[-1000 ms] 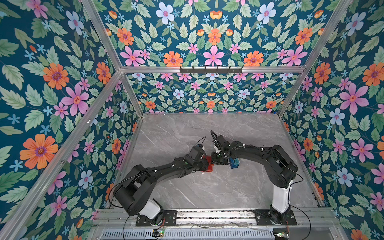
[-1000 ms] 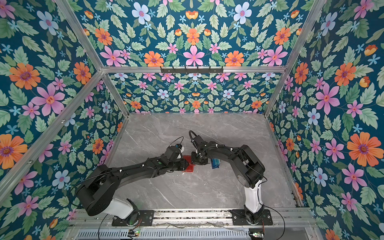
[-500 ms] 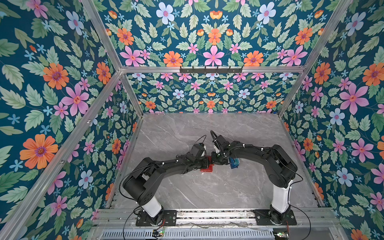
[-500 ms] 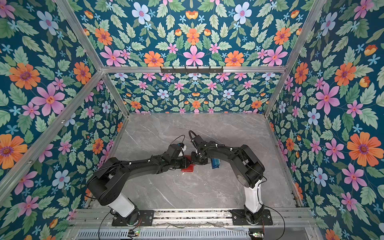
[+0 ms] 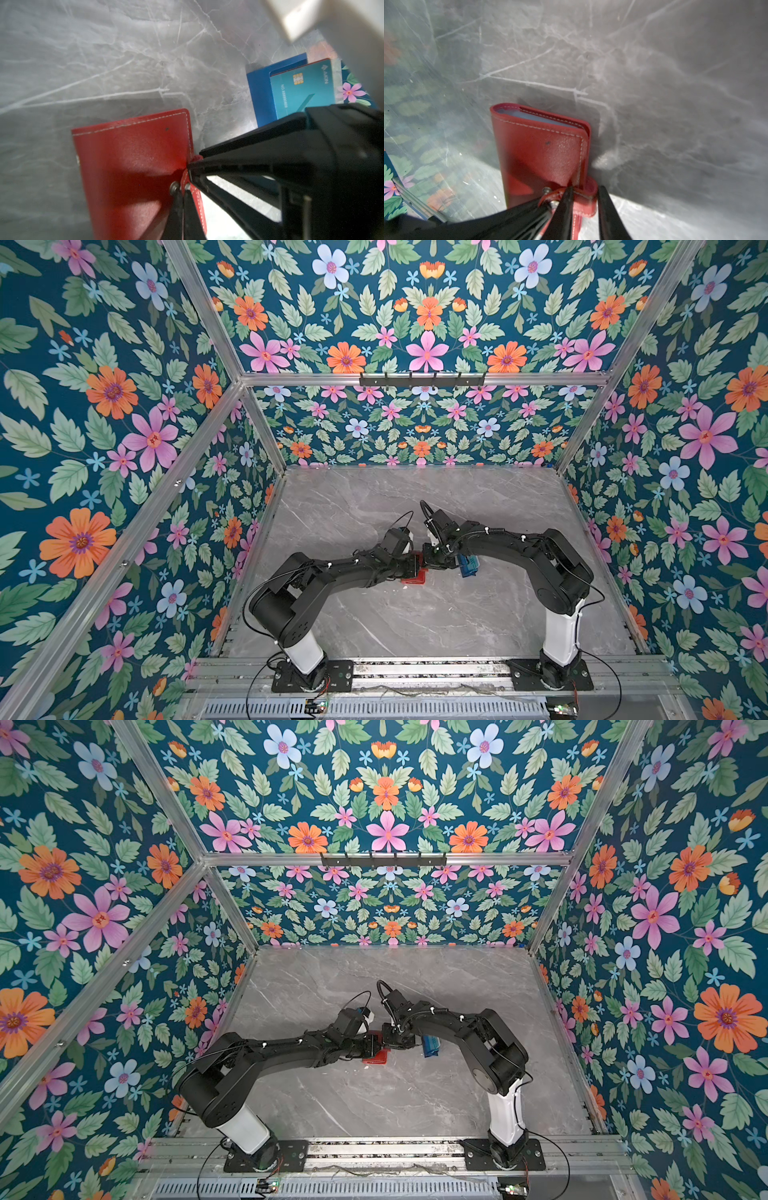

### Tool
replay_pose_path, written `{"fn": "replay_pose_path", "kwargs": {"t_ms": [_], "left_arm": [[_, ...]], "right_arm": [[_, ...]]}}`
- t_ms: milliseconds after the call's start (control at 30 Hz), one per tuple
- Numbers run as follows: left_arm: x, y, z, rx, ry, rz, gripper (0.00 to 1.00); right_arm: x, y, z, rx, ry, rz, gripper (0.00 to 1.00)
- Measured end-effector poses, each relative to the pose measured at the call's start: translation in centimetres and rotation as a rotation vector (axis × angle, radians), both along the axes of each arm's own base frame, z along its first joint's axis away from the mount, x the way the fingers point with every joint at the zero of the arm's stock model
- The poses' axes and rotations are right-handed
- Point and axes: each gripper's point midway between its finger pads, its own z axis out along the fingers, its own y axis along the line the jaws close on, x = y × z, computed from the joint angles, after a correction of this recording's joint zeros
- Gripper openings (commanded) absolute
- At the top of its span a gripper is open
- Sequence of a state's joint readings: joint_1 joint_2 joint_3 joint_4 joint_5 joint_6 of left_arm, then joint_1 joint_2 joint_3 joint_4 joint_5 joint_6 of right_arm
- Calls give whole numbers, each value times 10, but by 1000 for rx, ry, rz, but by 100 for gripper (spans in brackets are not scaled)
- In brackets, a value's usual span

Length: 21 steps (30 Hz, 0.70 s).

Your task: Put the credit cards into the card holder

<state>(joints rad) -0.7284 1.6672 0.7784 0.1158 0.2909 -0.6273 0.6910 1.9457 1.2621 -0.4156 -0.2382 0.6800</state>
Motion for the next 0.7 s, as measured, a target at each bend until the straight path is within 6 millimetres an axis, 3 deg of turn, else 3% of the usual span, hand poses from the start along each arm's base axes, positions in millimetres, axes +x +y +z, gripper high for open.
{"fn": "replay_pose_path", "kwargs": {"t_ms": [367, 700], "left_arm": [[7, 1, 13, 18, -27, 16, 0], [8, 6, 10, 48, -30, 25, 0]], "right_arm": [[0, -6, 8, -20, -25, -6, 32], [-3, -8, 6, -31, -14, -1, 34]]}}
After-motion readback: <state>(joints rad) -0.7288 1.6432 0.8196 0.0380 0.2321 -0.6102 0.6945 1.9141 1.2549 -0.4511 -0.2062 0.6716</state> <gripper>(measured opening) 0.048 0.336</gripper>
